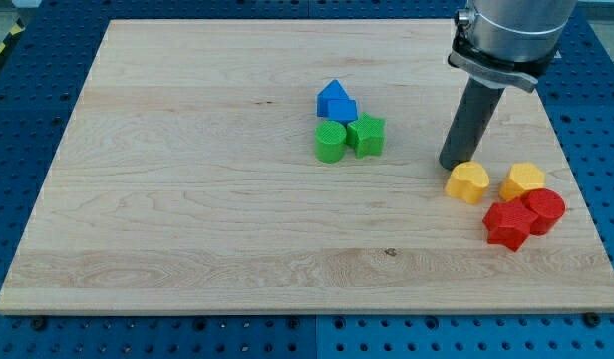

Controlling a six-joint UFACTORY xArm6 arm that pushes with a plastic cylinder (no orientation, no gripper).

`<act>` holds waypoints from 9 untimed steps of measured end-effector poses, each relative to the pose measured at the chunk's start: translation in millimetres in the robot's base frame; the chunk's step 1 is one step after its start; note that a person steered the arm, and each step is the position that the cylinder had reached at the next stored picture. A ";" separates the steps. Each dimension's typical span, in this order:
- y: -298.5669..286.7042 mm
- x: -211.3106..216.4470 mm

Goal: Move the yellow heart into the group of blocks at the bottom right side

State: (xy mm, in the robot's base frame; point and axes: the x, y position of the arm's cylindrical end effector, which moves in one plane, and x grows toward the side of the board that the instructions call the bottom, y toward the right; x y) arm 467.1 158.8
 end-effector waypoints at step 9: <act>6.4 63.8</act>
